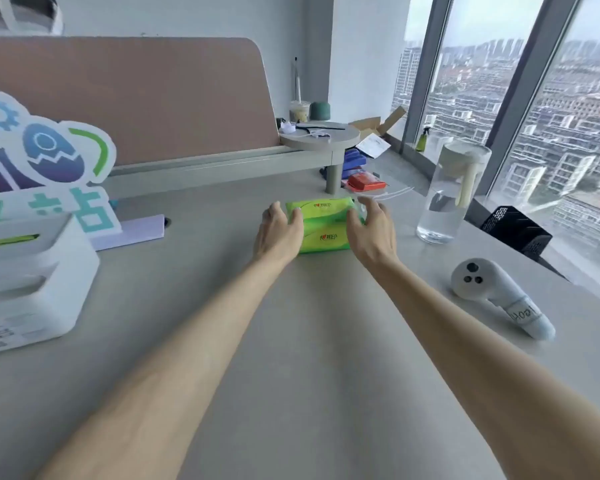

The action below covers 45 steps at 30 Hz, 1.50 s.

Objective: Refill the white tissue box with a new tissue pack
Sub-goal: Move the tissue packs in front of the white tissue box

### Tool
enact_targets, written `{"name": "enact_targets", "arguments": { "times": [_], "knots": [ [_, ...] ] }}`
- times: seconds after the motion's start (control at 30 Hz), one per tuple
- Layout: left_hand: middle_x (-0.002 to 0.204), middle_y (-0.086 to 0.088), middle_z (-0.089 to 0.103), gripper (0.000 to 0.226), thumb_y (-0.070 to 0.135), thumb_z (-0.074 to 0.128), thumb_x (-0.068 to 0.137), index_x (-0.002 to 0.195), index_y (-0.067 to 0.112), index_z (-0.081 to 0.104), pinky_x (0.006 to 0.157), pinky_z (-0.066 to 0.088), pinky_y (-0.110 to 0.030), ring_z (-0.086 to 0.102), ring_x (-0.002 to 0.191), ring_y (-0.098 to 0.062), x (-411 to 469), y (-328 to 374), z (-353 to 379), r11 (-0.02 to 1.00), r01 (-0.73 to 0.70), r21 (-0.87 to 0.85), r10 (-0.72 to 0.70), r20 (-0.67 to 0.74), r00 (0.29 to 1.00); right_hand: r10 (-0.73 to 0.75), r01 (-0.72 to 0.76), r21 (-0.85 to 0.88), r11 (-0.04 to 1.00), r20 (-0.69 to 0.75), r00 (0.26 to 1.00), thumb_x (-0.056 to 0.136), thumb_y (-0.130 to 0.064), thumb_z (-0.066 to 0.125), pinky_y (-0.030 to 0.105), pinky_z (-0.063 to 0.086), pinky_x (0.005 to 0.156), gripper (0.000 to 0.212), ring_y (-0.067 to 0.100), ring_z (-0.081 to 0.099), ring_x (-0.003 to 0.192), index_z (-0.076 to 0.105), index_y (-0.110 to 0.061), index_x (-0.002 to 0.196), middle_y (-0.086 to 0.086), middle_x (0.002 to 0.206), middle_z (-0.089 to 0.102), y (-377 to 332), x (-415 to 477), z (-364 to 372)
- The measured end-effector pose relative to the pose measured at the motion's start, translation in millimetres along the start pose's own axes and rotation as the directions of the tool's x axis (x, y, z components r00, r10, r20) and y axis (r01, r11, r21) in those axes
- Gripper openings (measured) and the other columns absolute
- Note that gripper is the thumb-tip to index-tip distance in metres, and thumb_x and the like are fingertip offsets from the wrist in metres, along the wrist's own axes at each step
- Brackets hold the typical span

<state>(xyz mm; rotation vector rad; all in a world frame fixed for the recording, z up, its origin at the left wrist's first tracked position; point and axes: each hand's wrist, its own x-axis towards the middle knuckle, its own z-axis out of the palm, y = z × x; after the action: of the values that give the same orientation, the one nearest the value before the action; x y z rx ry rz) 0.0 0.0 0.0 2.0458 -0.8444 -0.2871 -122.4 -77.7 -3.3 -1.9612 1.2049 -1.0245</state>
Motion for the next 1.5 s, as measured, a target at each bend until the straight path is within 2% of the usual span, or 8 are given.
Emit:
{"name": "enact_targets", "arguments": {
  "times": [0.17,0.33,0.6,0.7,0.8,1.03,1.3,1.5],
  "knots": [
    [0.148,-0.018,0.042,0.063,0.047,0.036,0.096,0.142,0.005,0.036,0.107,0.034,-0.038,0.042,0.134,-0.033,16,4,14,0.963,0.222,-0.152,-0.218,0.043,0.975,0.208,-0.208,-0.012,0.978,0.115,0.971,0.092,-0.041,0.039,0.041,0.042,0.096,0.051,0.036,0.052,0.121,0.046,-0.017,0.136,0.016,0.135,0.056,-5,18,12],
    [0.123,-0.012,0.061,0.042,0.04,0.051,0.089,0.118,0.011,0.055,0.083,0.04,-0.029,0.056,0.108,-0.029,7,10,11,0.938,0.198,-0.284,-0.181,0.086,0.98,0.341,-0.357,0.198,0.913,0.113,0.933,0.084,-0.038,0.048,0.039,0.048,0.086,0.032,0.034,0.059,0.097,0.055,-0.008,0.092,0.012,0.098,0.061,-8,11,12],
    [0.119,-0.005,0.062,0.041,0.036,0.059,0.082,0.118,0.017,0.05,0.096,0.046,-0.04,0.058,0.11,-0.027,-70,-8,-79,0.986,-0.063,-0.156,0.065,0.01,0.998,0.197,-0.257,0.395,0.882,0.187,0.962,0.087,-0.034,0.056,0.04,0.051,0.09,0.029,0.026,0.062,0.1,0.059,-0.013,0.108,0.007,0.108,0.065,-52,-83,11],
    [0.125,-0.005,0.06,0.049,0.036,0.058,0.082,0.127,0.02,0.044,0.099,0.045,-0.041,0.057,0.115,-0.026,-116,-41,-124,0.984,-0.075,-0.164,0.06,-0.094,0.994,0.111,-0.217,0.464,0.859,0.246,0.963,0.088,-0.028,0.06,0.03,0.049,0.075,0.025,0.019,0.061,0.094,0.055,-0.014,0.108,0.004,0.106,0.064,-84,-137,23],
    [0.131,-0.002,0.058,0.056,0.034,0.058,0.085,0.136,0.023,0.039,0.103,0.043,-0.039,0.055,0.118,-0.023,-160,-78,-167,0.976,-0.055,-0.213,0.01,-0.205,0.979,-0.011,-0.151,0.523,0.839,0.294,0.956,0.087,-0.023,0.062,0.019,0.044,0.065,0.021,0.01,0.058,0.084,0.053,-0.016,0.105,0.002,0.101,0.061,-117,-193,41],
    [0.139,0.001,0.047,0.058,0.031,0.059,0.087,0.141,0.026,0.037,0.108,0.036,-0.031,0.045,0.129,-0.015,-235,-148,-260,0.974,-0.023,-0.226,-0.067,-0.385,0.921,-0.175,-0.099,0.521,0.848,0.453,0.874,0.074,-0.044,0.06,0.044,0.047,0.101,0.056,0.021,0.053,0.116,0.053,-0.017,0.122,0.005,0.119,0.054,-176,-289,95],
    [0.13,-0.014,0.058,0.041,0.034,0.05,0.092,0.126,0.011,0.05,0.093,0.04,-0.034,0.053,0.12,-0.031,-254,-188,-310,0.938,0.308,-0.157,-0.346,-0.415,0.842,-0.152,-0.143,0.383,0.912,0.643,0.751,0.061,-0.063,0.065,0.044,0.052,0.097,0.077,0.021,0.061,0.111,0.054,-0.02,0.123,0.005,0.123,0.058,-193,-316,147],
    [0.143,-0.012,0.049,0.051,0.037,0.042,0.096,0.141,0.014,0.039,0.091,0.036,-0.03,0.047,0.13,-0.028,-244,-200,-324,0.931,0.366,-0.013,-0.352,-0.304,0.885,-0.07,-0.124,0.251,0.96,0.643,0.763,0.085,-0.053,0.057,0.035,0.048,0.089,0.051,0.025,0.06,0.108,0.053,-0.013,0.117,0.007,0.122,0.059,-197,-303,159]
  ]
}}
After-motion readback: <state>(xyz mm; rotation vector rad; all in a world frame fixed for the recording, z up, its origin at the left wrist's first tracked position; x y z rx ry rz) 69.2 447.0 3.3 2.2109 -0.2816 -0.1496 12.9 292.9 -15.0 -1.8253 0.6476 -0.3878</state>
